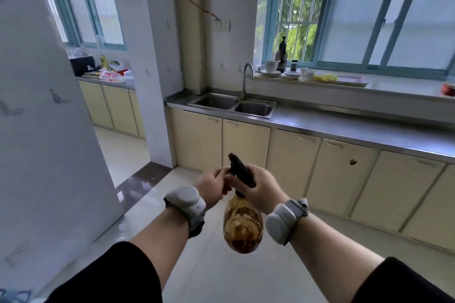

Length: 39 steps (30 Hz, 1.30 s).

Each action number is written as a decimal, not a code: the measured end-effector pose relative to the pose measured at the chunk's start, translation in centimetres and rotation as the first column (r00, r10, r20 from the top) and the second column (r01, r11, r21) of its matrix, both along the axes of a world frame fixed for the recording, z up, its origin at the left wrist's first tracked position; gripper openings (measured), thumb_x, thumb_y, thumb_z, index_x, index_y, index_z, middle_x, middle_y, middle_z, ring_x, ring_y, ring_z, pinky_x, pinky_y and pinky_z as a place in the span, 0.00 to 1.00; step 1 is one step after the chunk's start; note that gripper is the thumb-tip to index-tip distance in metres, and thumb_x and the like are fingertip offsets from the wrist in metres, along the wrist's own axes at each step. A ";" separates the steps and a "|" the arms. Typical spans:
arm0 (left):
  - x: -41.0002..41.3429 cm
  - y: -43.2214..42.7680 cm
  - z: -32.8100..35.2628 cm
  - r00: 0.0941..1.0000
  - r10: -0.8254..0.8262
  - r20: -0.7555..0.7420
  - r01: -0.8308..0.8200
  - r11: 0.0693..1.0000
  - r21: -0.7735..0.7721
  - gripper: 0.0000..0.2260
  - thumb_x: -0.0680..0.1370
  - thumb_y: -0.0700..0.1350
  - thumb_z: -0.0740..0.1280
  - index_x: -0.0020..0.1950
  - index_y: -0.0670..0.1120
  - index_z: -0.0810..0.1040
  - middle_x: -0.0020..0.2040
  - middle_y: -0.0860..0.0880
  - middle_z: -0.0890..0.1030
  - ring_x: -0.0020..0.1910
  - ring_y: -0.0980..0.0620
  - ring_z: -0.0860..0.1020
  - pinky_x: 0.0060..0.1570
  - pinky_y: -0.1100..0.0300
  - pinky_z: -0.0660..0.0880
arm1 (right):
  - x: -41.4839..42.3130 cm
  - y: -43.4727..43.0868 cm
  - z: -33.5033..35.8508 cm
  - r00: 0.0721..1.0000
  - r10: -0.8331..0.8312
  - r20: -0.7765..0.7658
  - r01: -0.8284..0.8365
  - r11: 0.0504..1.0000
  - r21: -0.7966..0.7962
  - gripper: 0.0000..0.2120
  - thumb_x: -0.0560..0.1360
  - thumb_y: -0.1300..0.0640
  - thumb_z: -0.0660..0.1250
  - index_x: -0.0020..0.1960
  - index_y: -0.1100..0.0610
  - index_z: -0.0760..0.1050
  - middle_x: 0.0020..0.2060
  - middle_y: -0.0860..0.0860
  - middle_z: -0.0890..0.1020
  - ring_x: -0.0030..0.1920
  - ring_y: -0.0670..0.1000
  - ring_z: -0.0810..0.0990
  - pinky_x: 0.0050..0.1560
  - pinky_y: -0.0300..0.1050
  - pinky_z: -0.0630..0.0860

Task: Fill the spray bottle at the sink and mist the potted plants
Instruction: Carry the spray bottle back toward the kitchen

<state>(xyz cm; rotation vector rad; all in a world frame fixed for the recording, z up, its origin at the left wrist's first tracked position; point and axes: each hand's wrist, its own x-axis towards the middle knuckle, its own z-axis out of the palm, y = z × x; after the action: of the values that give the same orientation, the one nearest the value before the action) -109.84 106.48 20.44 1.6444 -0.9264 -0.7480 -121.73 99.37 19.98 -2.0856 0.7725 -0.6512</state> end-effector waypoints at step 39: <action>71.5 -69.0 -1.6 0.953 0.248 0.175 -0.271 0.955 0.124 0.16 0.78 0.54 0.59 0.33 0.54 0.78 0.34 0.49 0.81 0.35 0.49 0.79 0.45 0.48 0.78 | 73.4 -71.2 -0.9 0.971 0.162 -0.176 -0.178 0.981 -0.078 0.14 0.69 0.46 0.72 0.44 0.56 0.75 0.36 0.47 0.80 0.36 0.46 0.77 0.33 0.35 0.69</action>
<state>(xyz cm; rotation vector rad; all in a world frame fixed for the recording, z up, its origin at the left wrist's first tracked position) -38.33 37.44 18.81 1.9341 -0.7567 -0.5203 -48.33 28.20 19.06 -2.2853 0.6564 -0.4277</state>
